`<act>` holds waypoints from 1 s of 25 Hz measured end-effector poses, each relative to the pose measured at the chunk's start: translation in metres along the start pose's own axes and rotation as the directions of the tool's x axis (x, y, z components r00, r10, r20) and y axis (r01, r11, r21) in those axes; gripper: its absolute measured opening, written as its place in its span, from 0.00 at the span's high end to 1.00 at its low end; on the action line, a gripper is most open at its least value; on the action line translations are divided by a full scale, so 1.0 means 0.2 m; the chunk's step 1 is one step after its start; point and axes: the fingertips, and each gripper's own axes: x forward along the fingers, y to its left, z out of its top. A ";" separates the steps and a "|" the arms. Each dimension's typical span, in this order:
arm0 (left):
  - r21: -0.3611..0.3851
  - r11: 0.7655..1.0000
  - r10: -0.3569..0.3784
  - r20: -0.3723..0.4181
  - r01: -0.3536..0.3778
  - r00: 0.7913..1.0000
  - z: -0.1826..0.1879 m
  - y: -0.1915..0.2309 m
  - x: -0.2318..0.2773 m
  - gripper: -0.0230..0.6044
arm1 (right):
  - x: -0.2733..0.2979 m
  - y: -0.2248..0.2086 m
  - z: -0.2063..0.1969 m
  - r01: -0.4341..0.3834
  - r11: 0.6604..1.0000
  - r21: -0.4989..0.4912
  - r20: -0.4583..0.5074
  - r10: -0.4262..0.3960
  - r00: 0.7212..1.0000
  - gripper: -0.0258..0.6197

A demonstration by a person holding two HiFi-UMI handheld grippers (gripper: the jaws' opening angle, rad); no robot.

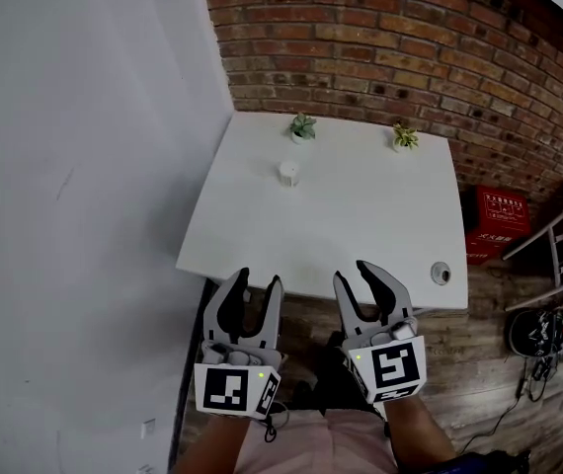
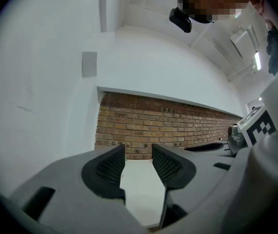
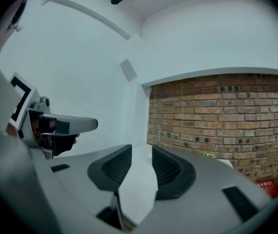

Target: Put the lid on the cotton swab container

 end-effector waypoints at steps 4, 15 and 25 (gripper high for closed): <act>-0.002 1.000 0.003 -0.034 -0.003 0.999 -0.09 0.01 0.17 0.70 | 0.15 -0.12 -0.06 -0.008 1.000 0.013 -0.015 0.008 1.000 0.75; -0.008 0.997 0.078 -0.089 -0.079 0.993 -0.14 0.10 0.76 0.70 | 0.70 -0.47 -0.04 -0.131 0.990 0.054 -0.022 0.132 0.991 0.76; 0.010 0.990 0.140 -0.068 -0.140 0.988 -0.01 0.23 1.05 0.67 | 1.02 -0.63 0.12 -0.196 0.980 0.047 0.049 0.193 0.980 0.76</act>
